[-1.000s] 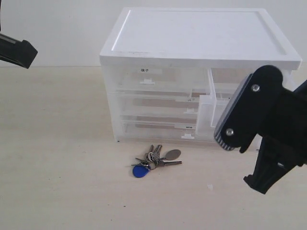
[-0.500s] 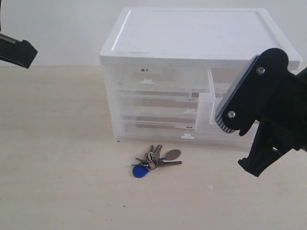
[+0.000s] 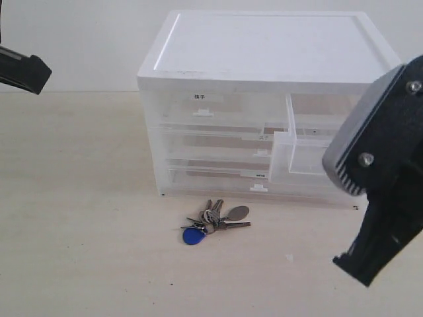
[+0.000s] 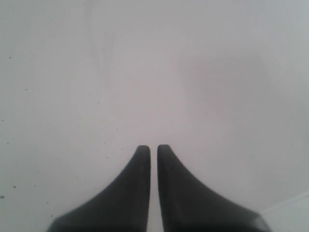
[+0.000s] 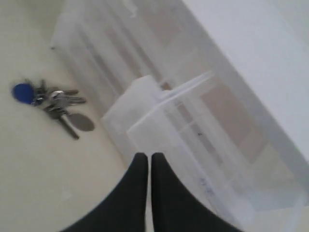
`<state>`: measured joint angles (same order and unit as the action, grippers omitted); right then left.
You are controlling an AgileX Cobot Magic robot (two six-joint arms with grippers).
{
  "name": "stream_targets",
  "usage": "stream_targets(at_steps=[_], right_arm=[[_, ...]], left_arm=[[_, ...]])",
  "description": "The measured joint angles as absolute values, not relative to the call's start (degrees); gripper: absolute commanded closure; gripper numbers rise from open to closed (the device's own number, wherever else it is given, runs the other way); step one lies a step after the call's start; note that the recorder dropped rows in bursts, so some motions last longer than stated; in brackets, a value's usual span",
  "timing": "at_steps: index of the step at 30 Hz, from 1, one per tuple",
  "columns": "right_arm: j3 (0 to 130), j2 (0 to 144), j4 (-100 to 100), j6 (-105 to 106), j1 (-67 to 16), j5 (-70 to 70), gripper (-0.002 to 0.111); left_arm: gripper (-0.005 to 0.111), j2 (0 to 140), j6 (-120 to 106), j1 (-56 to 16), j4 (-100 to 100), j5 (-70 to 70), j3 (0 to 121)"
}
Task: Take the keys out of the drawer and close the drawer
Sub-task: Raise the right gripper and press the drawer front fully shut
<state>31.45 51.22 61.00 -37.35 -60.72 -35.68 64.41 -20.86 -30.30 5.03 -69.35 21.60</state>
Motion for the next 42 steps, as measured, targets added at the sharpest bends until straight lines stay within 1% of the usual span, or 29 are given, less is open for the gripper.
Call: stream_targets(at_steps=[3,6,17,25,33,42], right_arm=[[31.4,52.3,54.4,-28.7,-60.7,-34.8,0.108],[31.3,55.6,54.9,-27.2,-60.7,-35.1,0.108],[31.3,66.5,76.4,-42.6,-60.6,-43.4,0.108],[32.5,69.8,80.2,-44.4,-54.4,-41.5,0.108],[33.6,71.6,88.3,-48.5,-52.5,-39.2,0.108],[36.4,72.8,94.7,-53.5,-44.0,-33.5,0.108]], left_arm=[[0.102,64.4,-20.9,-30.3,5.0,-69.3,21.6],[0.102,64.4,-20.9,-30.3,5.0,-69.3,21.6],[0.102,64.4,-20.8,-30.3,4.9,-69.3,21.6],[0.102,64.4,-20.8,-30.3,4.9,-69.3,21.6],[0.102,64.4,-20.8,-30.3,4.9,-69.3,21.6],[0.102,64.4,-20.8,-30.3,4.9,-69.3,21.6]])
